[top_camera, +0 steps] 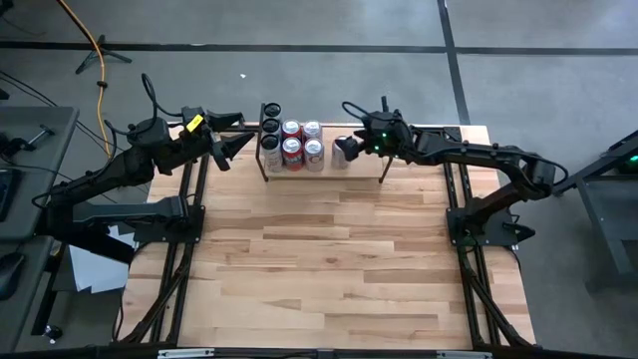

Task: Place canned beverage on shelf
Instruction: Put the silver soda can aligned with the other silver soda can on the shelf

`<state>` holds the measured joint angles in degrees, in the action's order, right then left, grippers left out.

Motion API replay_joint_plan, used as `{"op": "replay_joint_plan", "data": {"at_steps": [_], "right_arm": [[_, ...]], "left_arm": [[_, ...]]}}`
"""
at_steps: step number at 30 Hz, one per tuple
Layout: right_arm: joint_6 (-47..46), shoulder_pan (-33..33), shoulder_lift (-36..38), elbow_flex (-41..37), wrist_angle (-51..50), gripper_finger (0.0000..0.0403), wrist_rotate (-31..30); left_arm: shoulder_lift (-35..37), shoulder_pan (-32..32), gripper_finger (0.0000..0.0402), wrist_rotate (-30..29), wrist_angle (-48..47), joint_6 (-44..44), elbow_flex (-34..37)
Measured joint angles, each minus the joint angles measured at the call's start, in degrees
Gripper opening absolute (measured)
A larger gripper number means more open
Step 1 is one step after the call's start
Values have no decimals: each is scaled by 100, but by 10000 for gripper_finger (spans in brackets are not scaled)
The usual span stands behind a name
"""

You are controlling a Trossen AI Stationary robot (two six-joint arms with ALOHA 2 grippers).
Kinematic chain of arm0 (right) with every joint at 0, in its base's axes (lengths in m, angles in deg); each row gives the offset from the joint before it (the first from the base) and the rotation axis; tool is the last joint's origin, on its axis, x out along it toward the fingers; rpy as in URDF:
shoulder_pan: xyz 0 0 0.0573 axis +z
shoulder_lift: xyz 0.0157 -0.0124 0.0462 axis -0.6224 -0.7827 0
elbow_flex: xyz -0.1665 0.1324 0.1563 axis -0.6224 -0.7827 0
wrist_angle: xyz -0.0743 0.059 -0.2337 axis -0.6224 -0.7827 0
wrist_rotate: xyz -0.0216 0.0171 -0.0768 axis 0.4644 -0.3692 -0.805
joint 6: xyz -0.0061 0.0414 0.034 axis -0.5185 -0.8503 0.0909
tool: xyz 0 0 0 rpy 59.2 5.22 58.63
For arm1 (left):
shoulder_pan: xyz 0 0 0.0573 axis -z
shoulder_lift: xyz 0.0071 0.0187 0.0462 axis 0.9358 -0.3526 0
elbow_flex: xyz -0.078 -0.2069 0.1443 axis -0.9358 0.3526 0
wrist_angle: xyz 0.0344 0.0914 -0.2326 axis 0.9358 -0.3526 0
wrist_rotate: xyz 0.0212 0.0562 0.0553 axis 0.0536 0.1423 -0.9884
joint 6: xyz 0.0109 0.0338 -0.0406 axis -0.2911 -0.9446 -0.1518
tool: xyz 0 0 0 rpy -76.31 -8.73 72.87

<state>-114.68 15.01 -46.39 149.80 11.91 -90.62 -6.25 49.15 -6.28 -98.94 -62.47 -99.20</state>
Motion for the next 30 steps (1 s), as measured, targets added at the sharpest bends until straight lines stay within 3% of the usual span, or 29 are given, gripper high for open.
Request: {"op": "replay_joint_plan", "data": {"at_steps": [3,7,10,13,17,20,30], "right_arm": [[-472,57,-12,1,64,381,277],[-773,323,-29,160,-293,381,201],[-1102,586,-83,731,-1329,381,-441],[-2015,748,-279,1390,-2518,381,-915],[-2681,889,-675,2137,-3392,381,-1582],[-2830,911,-1061,2503,-3639,381,-1926],[-3478,898,-2115,3011,-3767,381,-2215]], "left_arm": [[0,0,325,0,0,0,0],[0,0,325,0,0,0,0],[2,0,325,0,0,0,0],[0,0,325,0,2,0,0],[0,-4,325,1,0,0,0],[2,0,325,11,2,0,0],[0,-2,325,17,0,0,0]]}}
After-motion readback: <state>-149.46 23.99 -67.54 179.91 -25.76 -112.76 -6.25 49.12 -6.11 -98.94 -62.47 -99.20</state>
